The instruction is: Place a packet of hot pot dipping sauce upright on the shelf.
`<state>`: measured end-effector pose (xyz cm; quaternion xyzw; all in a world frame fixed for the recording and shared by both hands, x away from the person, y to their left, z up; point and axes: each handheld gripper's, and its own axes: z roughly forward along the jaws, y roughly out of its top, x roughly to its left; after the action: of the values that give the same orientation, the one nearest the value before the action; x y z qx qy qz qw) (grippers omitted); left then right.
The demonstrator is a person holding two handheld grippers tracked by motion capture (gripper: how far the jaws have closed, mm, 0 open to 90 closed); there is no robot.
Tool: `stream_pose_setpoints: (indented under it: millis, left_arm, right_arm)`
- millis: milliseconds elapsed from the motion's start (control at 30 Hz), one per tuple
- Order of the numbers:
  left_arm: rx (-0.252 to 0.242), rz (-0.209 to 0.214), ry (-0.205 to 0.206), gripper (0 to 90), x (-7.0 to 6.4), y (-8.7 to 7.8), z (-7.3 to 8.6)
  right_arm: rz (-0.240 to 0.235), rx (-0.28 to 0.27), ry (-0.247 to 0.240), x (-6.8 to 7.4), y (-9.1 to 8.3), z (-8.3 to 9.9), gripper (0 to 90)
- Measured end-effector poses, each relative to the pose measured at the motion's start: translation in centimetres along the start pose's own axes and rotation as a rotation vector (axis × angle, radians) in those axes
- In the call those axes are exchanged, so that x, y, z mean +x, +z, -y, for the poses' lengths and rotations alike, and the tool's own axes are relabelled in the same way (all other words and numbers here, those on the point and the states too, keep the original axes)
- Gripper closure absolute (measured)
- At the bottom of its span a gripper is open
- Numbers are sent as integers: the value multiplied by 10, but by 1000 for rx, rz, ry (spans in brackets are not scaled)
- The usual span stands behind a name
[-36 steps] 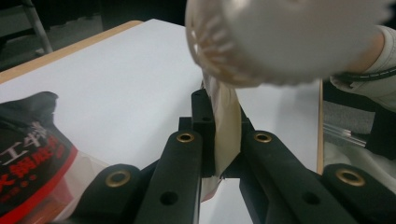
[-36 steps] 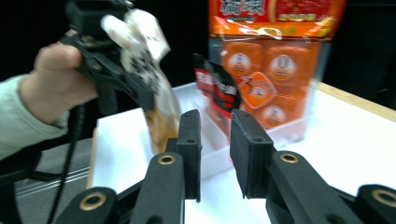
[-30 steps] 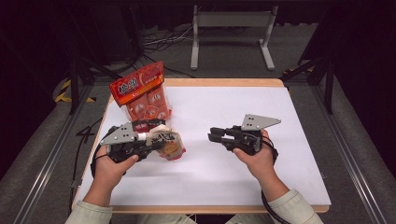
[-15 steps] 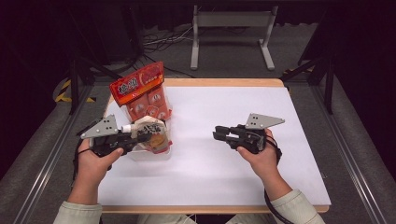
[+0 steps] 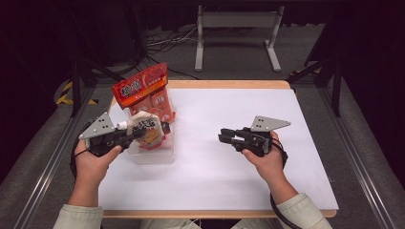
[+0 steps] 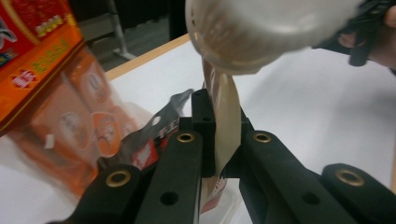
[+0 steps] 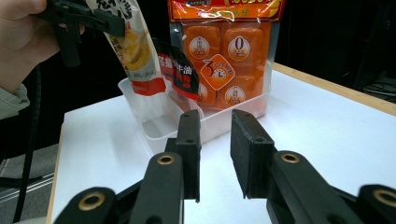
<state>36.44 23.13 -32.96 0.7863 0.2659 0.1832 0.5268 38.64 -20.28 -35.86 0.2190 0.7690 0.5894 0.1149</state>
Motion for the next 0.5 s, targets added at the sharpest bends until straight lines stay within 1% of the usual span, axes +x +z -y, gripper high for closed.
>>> stream_pose_setpoints:
  millis: [100, 167, 300, 367, 500]
  left_arm:
    - [13, -41, -7, 875, 1, 0, 1]
    - [21, -58, -4, 875, 1, 0, 1]
    - [43, -57, 0, 873, 2, 1, 3]
    - [60, -67, 10, 873, 3, 3, 3]
    - [76, -98, 38, 874, 2, 4, 4]
  right_arm:
    - [1, -1, 2, -1, 0, 1, 738]
    - [2, -2, 3, -1, 0, 1, 738]
    - [1, 1, 3, -1, 0, 1, 738]
    - [-2, 5, 3, -1, 1, 2, 738]
    - [-4, 10, 2, 0, 3, 3, 738]
